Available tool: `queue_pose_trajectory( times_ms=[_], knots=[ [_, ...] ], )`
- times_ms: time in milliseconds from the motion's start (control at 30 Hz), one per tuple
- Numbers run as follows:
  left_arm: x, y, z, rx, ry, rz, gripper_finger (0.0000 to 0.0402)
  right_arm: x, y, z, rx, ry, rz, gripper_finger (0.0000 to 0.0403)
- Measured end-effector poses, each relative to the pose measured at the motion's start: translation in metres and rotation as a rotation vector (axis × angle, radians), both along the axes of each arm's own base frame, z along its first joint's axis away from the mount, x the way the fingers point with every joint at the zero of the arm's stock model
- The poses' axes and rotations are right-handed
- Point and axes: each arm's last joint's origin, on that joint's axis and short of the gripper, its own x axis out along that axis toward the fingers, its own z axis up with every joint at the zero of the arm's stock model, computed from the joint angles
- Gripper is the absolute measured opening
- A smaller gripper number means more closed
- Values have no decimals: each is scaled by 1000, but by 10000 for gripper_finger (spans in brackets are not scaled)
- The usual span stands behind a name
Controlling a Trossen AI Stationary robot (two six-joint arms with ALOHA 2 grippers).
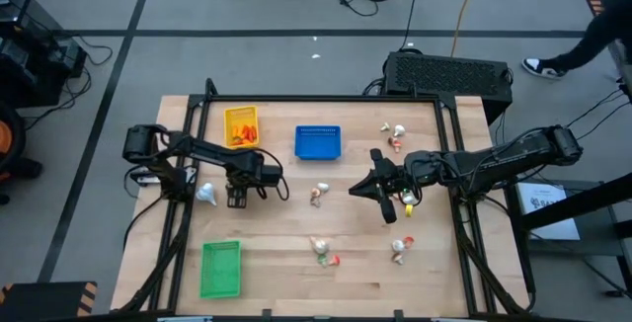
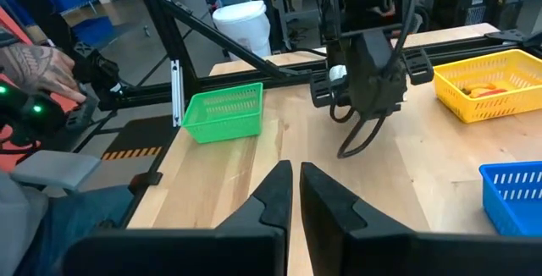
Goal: Sort produce into baskets
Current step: Put the brown mushroom into the blue bin, then put the left brown mushroom into the blue bin
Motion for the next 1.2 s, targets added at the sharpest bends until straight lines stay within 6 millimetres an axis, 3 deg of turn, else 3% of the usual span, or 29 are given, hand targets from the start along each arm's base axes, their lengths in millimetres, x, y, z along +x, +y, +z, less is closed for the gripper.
queue_pose_trajectory(
  times_ms=[533, 667, 933, 1200],
  knots=[
    [2, 1, -14, -24, 80, 36, 195, 0, 0, 0, 0, 1, 1, 18],
    [1, 3, -14, -34, 88, 54, 154, 0, 0, 0, 0, 1, 1, 18],
    [-1, 5, -15, -32, 100, 58, 22, 0, 0, 0, 1, 1, 2, 18],
    [9, 6, -8, -12, 41, 34, 27, 0, 0, 0, 1, 1, 2, 18]
  ],
)
